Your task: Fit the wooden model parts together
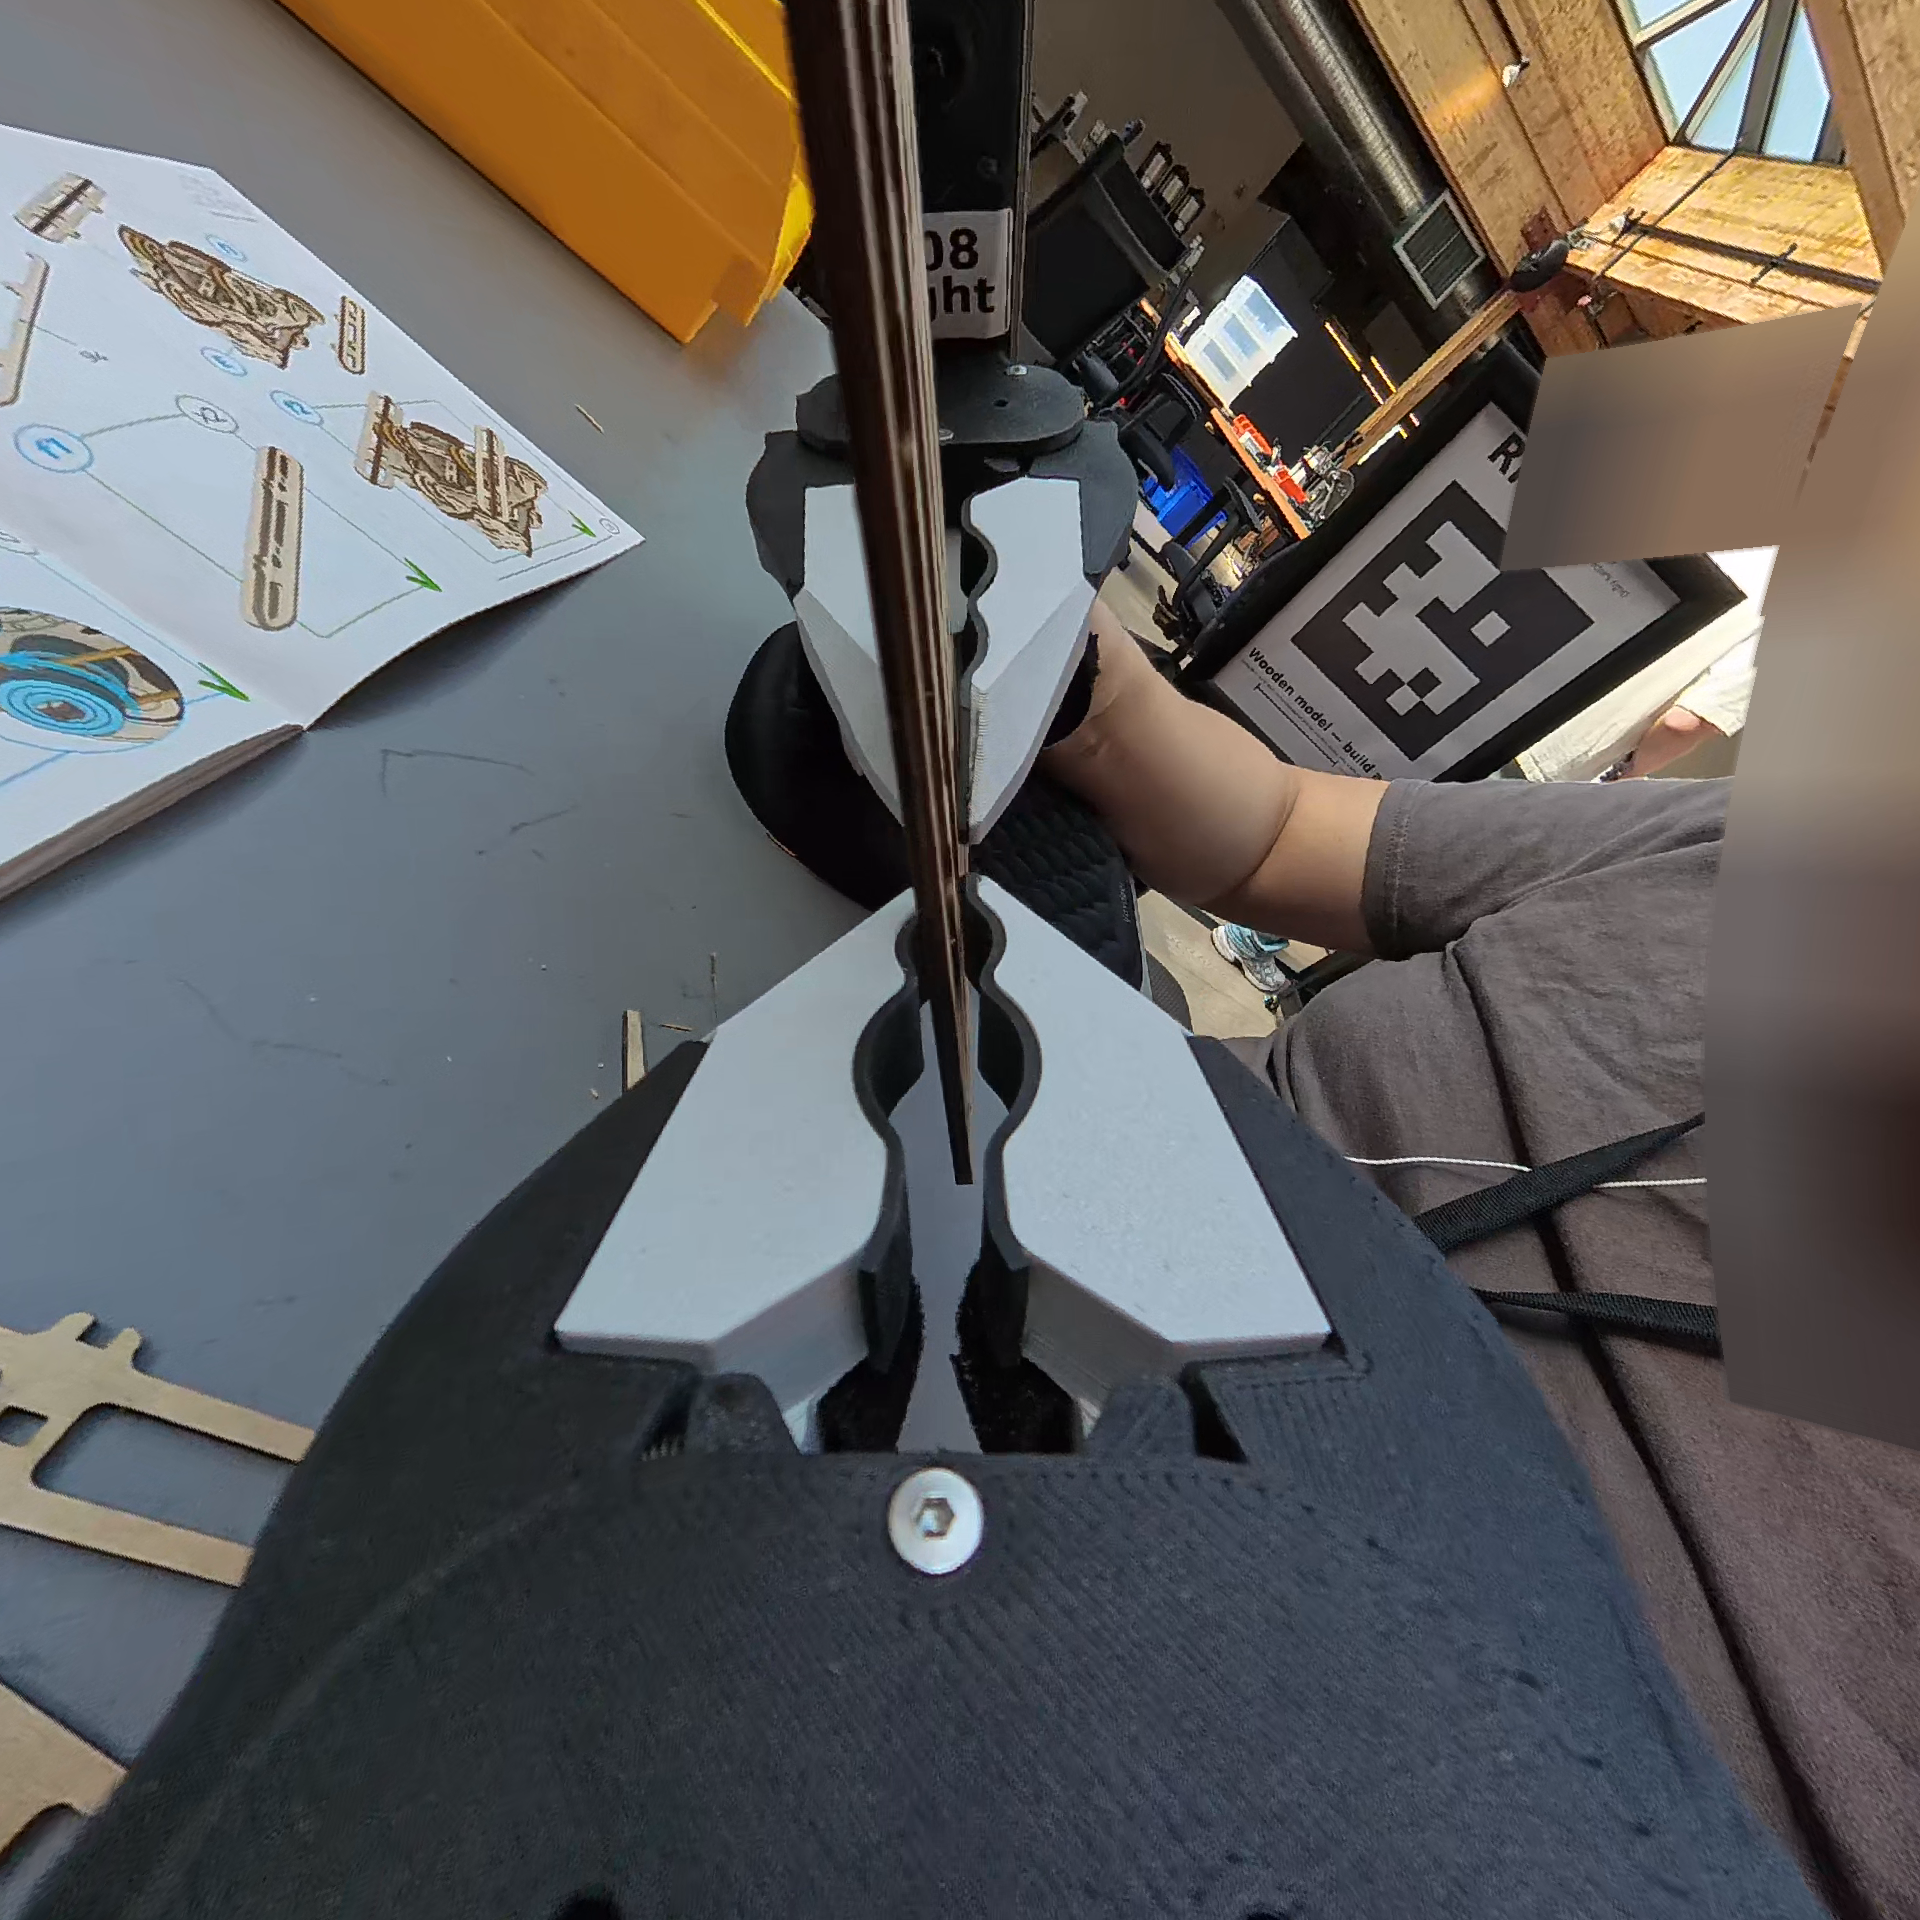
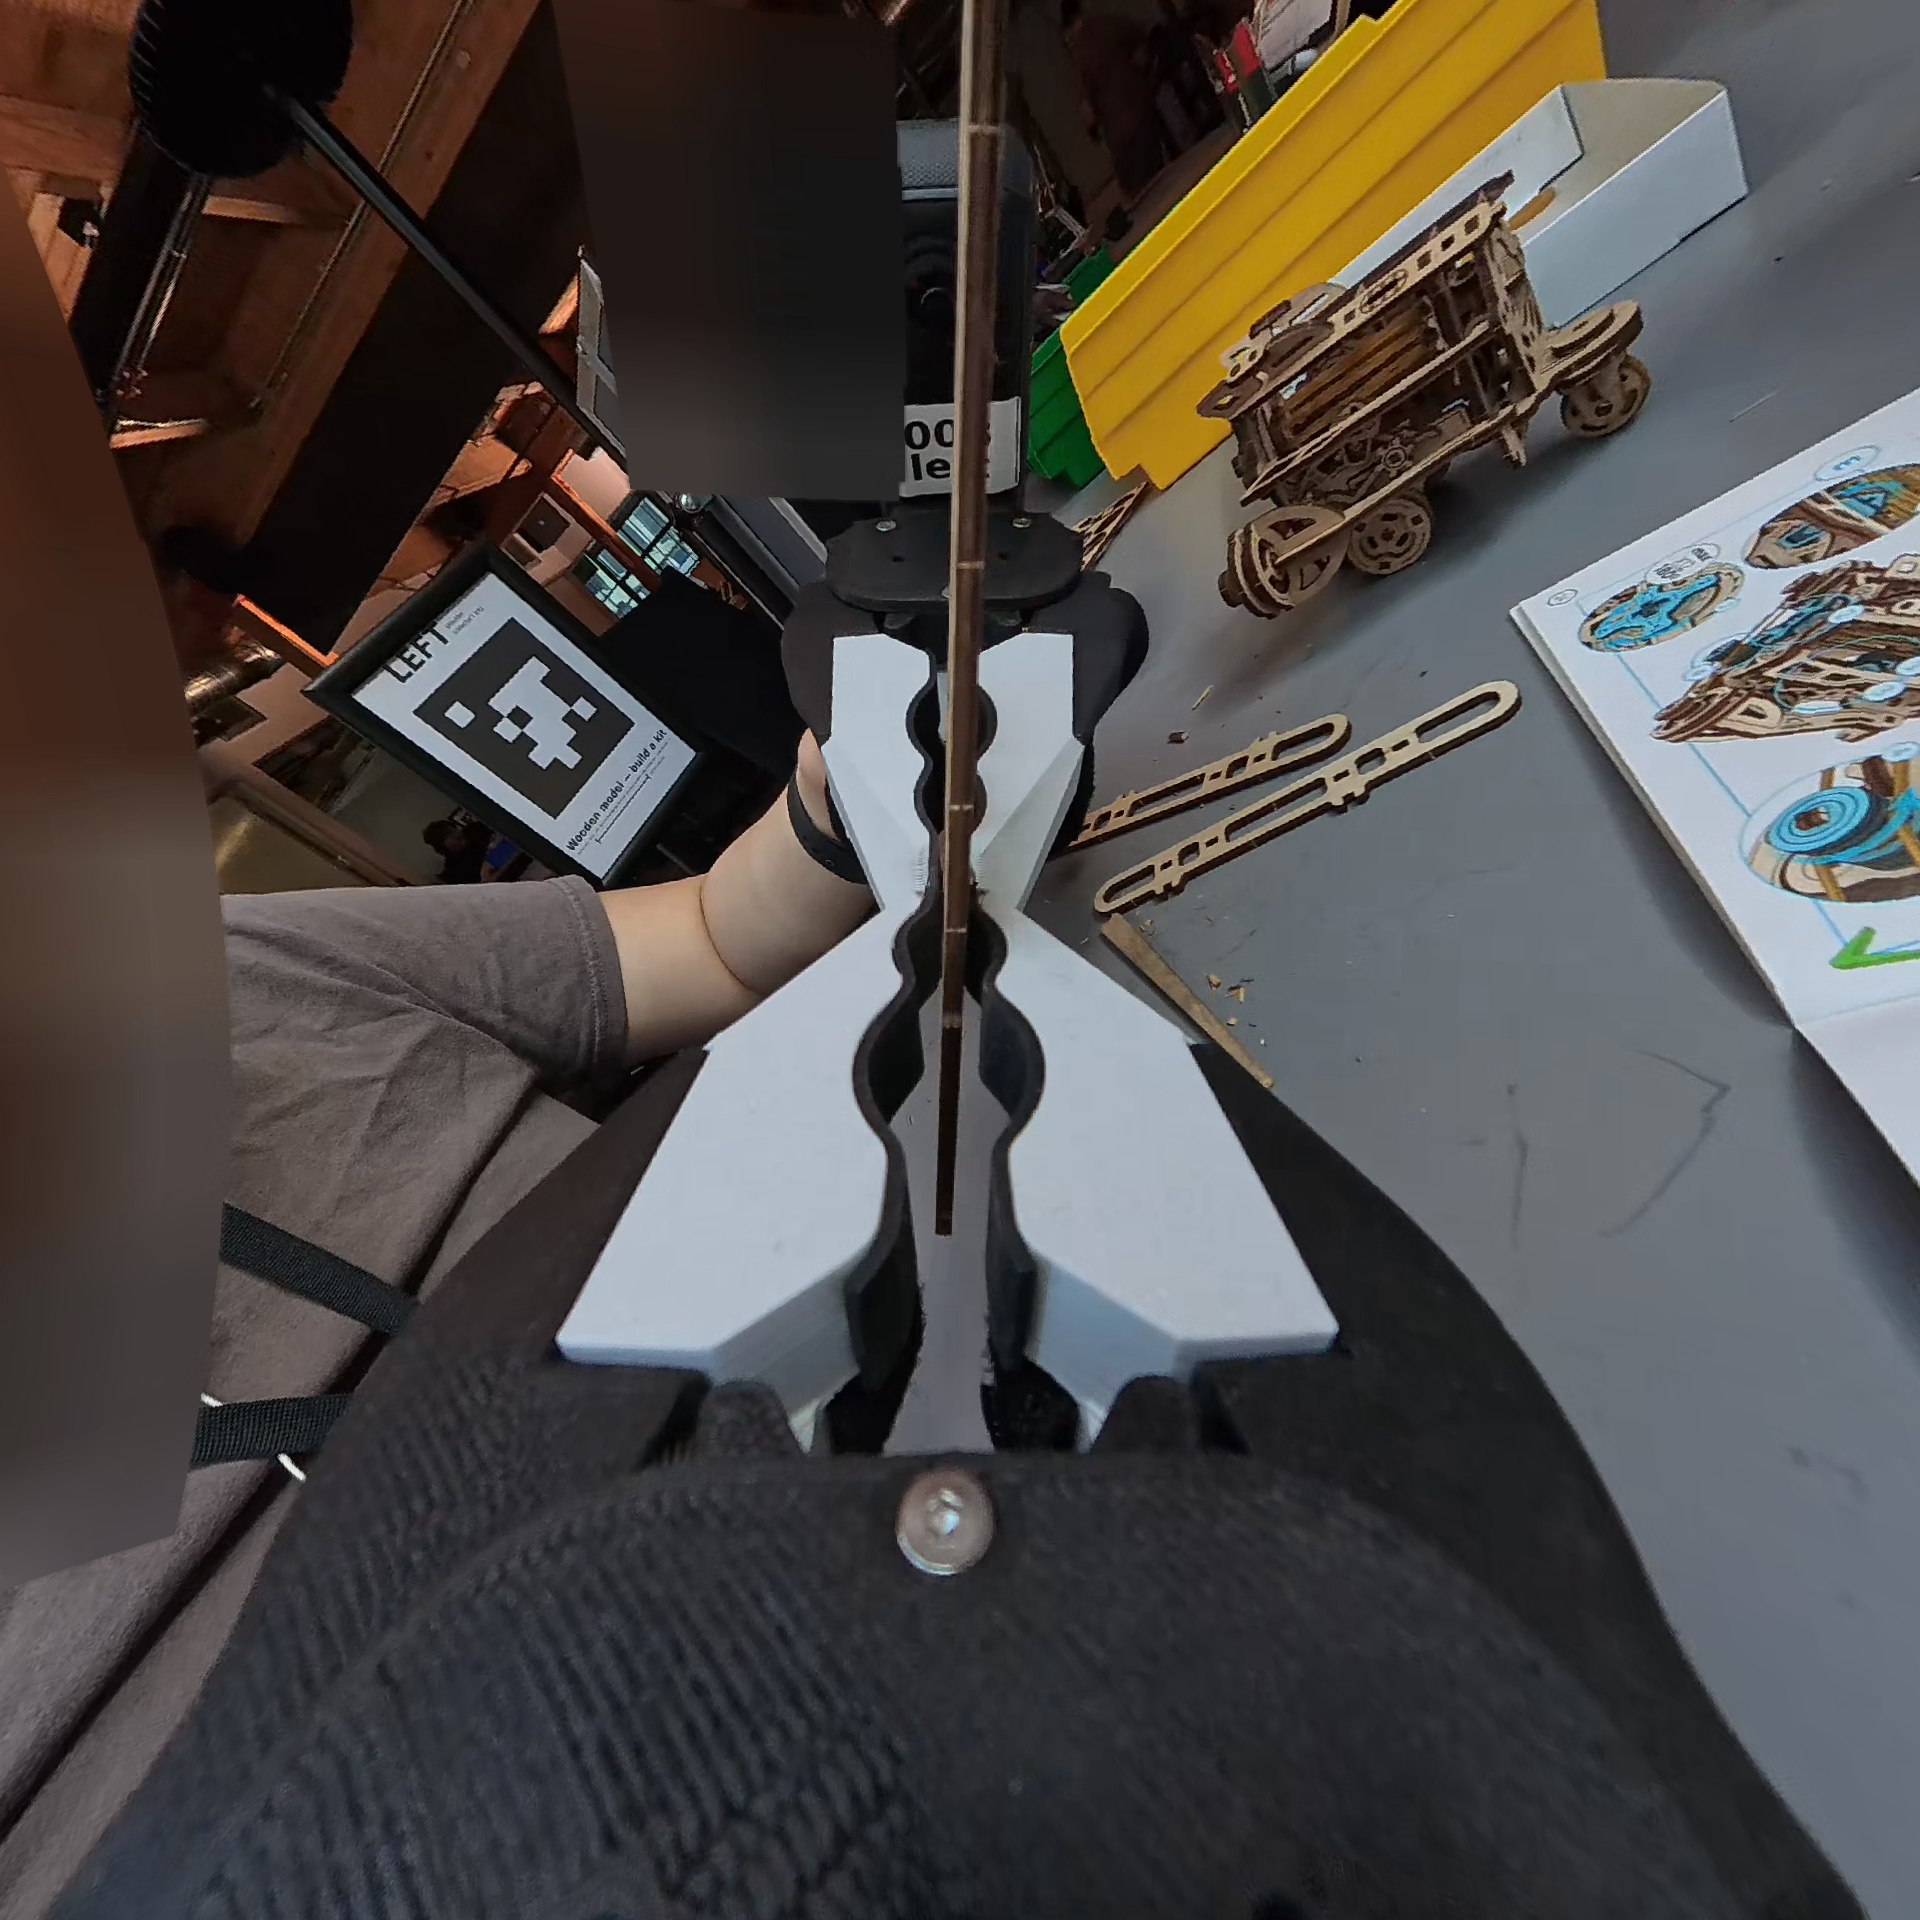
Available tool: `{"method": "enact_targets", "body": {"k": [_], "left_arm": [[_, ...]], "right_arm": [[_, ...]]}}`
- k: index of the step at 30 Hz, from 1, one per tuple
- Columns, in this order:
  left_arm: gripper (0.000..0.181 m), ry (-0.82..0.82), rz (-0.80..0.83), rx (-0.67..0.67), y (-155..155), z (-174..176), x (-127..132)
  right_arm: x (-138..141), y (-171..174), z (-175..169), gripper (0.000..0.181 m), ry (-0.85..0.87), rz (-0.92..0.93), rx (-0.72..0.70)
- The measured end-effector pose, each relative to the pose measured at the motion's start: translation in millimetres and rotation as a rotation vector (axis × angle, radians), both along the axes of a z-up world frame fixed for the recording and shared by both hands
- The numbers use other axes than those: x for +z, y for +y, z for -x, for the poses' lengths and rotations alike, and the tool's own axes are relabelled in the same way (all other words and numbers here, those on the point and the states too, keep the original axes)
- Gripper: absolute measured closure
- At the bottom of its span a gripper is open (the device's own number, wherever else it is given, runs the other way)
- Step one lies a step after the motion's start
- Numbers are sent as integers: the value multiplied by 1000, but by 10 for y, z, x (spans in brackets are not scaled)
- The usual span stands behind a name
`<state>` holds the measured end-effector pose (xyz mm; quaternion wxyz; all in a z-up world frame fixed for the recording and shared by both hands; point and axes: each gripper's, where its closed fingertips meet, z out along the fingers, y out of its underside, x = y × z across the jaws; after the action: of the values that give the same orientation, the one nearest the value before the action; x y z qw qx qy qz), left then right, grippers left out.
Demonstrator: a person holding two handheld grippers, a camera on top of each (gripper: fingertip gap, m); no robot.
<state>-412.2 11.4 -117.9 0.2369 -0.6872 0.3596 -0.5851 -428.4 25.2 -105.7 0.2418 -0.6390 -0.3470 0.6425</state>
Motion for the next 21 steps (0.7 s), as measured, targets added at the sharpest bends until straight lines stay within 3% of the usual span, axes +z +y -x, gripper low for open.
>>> {"method": "enact_targets", "body": {"k": [21], "left_arm": [[181, 7, 48, -10, 21, -5, -100]], "right_arm": [[-119, 4, -7, 181, -81, 14, 7]]}}
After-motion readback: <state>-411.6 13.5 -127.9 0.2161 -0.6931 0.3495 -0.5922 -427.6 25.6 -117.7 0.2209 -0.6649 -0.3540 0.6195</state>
